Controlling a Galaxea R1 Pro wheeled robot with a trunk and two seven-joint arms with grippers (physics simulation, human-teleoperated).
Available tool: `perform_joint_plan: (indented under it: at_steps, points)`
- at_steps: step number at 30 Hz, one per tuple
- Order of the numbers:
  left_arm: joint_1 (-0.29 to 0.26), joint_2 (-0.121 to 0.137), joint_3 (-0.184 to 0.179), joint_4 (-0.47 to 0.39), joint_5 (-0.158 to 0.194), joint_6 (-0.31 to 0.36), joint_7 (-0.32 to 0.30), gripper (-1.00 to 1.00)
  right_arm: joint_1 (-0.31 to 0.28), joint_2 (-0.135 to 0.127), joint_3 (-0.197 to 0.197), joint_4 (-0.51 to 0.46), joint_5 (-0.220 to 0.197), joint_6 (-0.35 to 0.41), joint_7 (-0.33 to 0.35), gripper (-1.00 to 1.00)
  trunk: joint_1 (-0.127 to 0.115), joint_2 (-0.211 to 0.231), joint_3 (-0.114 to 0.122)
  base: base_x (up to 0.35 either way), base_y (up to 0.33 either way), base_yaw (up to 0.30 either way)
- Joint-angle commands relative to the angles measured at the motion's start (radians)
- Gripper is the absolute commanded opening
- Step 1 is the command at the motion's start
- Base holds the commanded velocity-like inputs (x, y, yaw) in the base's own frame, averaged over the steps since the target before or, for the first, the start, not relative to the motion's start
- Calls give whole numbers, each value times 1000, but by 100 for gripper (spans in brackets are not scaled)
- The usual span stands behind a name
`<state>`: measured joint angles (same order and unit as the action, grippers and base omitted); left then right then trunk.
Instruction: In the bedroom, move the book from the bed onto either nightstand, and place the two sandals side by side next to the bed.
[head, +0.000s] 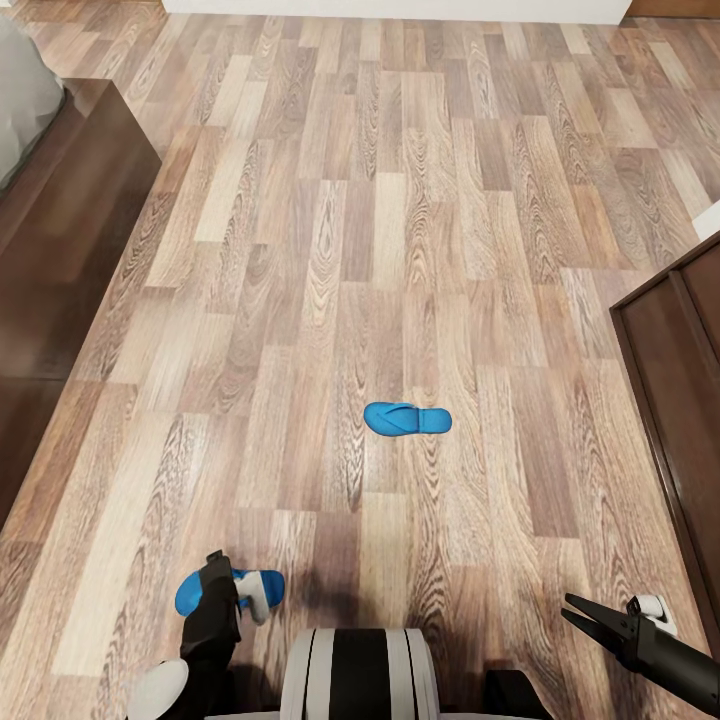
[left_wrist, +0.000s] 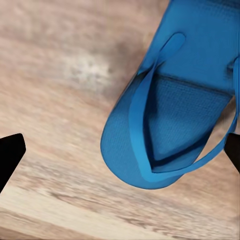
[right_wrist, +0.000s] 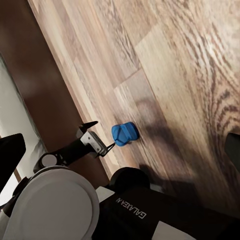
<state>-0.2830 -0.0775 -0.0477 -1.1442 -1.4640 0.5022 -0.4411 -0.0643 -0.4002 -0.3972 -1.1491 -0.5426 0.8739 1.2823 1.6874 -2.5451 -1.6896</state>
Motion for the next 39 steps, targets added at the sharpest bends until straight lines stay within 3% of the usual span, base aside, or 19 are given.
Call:
perform_joint_plan:
  at_steps: [1,10,14,27,34,39]
  points:
    - [0,0,-1,0,-9,2,-8,100,0,0,0,0,-4,7,1,100,0,0,-1,0,0,0]
    - [0,-4,-1,7,-9,1,-8,100,0,0,0,0,-4,7,1,100,0,0,-1,0,0,0]
    - [0,-4,-1,8,-9,1,-8,100,-1,0,0,0,-4,7,1,100,2,-1,-16,0,0,0]
    - [0,-4,-1,8,-9,1,-8,100,0,0,0,0,-4,7,1,100,2,-1,-16,0,0,0]
    - [0,-4,-1,8,-9,1,-8,100,0,0,0,0,-4,7,1,100,5,-3,-43,0,0,0]
    - [0,-4,-1,8,-9,1,-8,100,0,0,0,0,-4,7,0,100,5,-3,-43,0,0,0]
